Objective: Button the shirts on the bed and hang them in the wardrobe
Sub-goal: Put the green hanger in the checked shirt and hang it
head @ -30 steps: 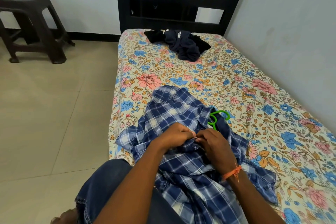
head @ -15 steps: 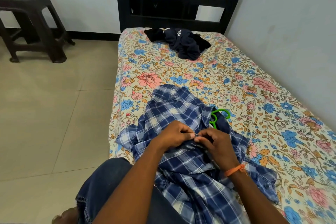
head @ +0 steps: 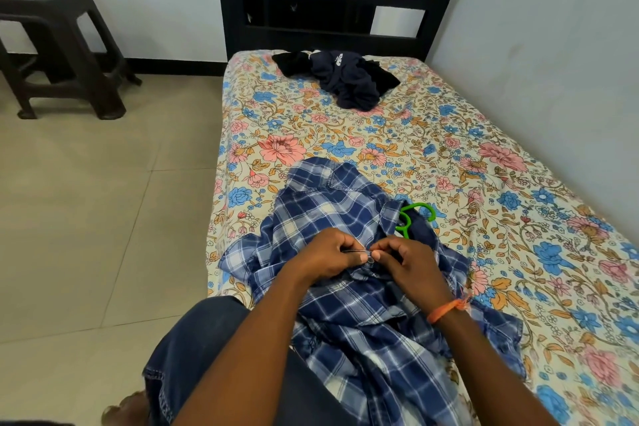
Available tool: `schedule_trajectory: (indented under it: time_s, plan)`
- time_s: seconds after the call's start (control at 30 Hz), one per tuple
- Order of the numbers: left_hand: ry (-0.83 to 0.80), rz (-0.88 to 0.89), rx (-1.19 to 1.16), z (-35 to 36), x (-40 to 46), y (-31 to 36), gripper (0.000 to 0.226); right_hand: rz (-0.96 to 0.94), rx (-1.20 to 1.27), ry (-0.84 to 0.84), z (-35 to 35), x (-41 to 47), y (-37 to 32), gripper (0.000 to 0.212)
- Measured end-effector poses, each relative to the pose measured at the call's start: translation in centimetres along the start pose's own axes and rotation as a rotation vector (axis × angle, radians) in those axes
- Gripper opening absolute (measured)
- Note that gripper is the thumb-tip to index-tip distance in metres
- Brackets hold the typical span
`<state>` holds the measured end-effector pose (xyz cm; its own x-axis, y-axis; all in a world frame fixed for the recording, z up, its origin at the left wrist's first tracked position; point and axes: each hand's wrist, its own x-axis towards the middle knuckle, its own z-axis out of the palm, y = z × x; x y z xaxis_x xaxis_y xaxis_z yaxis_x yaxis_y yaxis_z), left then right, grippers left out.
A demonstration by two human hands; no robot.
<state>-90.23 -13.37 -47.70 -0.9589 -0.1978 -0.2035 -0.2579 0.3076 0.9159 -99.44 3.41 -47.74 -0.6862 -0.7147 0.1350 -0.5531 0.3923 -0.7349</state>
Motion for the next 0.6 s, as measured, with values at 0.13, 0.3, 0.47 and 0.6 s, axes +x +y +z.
schedule_trajectory:
  time_s: [0.13, 0.3, 0.47, 0.6]
  plan:
    - [0.013, -0.028, -0.048, 0.3, -0.1, 0.0, 0.013, -0.04, -0.051, -0.057, 0.0, -0.2, 0.1, 0.007]
    - [-0.043, -0.095, -0.095, 0.2, -0.4, 0.7, 0.016, -0.028, -0.048, -0.032, 0.0, -0.1, 0.0, 0.005]
    - [-0.044, -0.161, 0.152, 0.9, -0.4, 0.4, 0.023, -0.017, -0.18, -0.129, -2.0, -0.4, 0.8, 0.01]
    - [0.033, -0.141, 0.481, 1.5, -0.6, -0.2, 0.031, -0.058, -0.382, -0.202, -4.5, -0.8, 1.4, 0.017]
